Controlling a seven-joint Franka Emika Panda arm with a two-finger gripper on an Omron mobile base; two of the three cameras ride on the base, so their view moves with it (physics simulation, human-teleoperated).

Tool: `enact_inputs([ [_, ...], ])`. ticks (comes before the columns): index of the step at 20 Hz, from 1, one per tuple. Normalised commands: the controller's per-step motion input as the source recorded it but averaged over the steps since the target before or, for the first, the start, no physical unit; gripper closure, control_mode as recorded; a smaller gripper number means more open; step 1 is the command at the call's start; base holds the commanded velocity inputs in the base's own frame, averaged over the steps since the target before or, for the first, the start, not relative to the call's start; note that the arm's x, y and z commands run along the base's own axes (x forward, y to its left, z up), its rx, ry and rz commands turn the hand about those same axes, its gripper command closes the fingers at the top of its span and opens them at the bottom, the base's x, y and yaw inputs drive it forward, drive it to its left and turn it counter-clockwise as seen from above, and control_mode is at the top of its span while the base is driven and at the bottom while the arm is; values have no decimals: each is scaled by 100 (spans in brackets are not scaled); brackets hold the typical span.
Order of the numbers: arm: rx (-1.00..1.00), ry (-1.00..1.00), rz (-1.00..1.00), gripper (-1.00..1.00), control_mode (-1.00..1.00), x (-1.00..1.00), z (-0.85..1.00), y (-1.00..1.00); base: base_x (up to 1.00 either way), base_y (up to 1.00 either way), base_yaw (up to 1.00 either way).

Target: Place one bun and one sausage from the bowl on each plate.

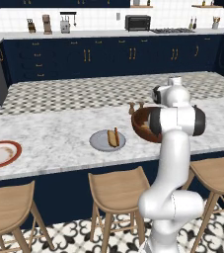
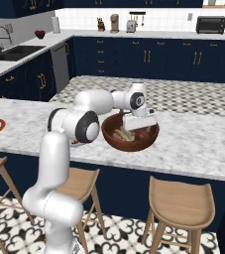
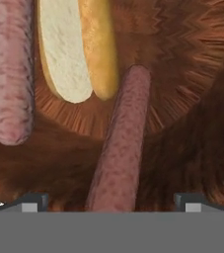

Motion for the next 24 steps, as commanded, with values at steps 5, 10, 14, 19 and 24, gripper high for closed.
enact_inputs([
  [5,0,-1,0,-100,-100,-9,-28,1,0,0,0],
  [10,0,0,0,-100,-100,-18,-29,0,0,0,0],
  [14,0,0,0,100,-100,-7,-15,0,0,0,0],
  [19,0,0,0,100,-100,-2,0,0,0,0,0],
  [24,0,-1,0,100,-100,-8,22,-2,0,0,0],
])
